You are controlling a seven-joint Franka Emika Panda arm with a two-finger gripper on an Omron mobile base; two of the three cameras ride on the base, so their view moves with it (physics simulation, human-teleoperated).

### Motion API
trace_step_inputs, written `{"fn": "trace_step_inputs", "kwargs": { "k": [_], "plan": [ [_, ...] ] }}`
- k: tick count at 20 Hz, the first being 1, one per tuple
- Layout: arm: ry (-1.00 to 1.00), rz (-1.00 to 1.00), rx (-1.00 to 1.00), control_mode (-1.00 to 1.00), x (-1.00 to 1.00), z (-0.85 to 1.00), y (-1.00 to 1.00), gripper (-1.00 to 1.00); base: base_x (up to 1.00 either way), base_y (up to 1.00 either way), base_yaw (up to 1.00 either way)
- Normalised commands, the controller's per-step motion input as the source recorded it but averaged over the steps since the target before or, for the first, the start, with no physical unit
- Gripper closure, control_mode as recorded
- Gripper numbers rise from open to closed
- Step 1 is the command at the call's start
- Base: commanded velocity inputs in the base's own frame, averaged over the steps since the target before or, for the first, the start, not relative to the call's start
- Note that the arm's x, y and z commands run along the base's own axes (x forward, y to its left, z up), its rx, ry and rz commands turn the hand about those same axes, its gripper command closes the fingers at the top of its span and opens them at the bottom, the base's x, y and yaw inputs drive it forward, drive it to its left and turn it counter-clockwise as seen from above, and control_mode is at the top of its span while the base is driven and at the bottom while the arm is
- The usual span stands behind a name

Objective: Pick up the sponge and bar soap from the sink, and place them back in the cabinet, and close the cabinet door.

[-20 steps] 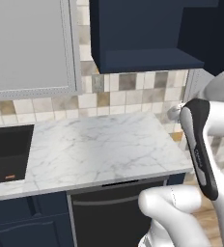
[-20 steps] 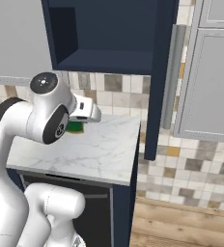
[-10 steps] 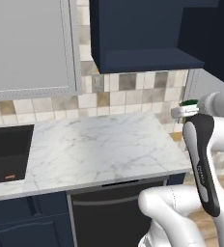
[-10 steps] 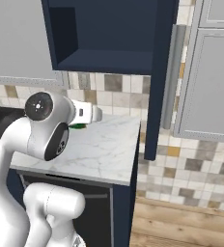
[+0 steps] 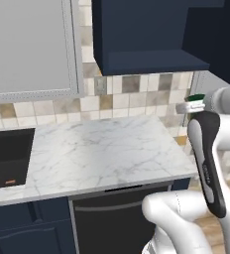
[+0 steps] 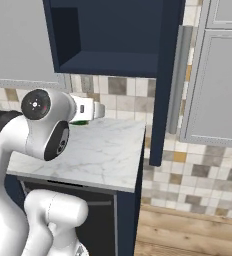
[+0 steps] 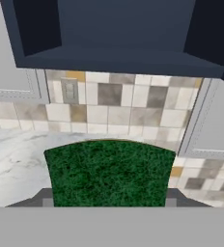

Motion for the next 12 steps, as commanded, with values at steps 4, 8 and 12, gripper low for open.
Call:
{"fn": "trace_step_inputs", "kwargs": {
  "k": [4, 8, 12],
  "plan": [
    [0.0, 0.0, 0.0, -1.0, 0.0, 0.3, 0.0, 1.0, 0.0, 0.0, 0.0],
    [0.0, 0.0, 0.0, -1.0, 0.01, 0.26, 0.0, 1.0, 0.0, 0.0, 0.0],
    [0.0, 0.0, 0.0, -1.0, 0.09, 0.19, 0.0, 1.0, 0.0, 0.0, 0.0]
  ]
}}
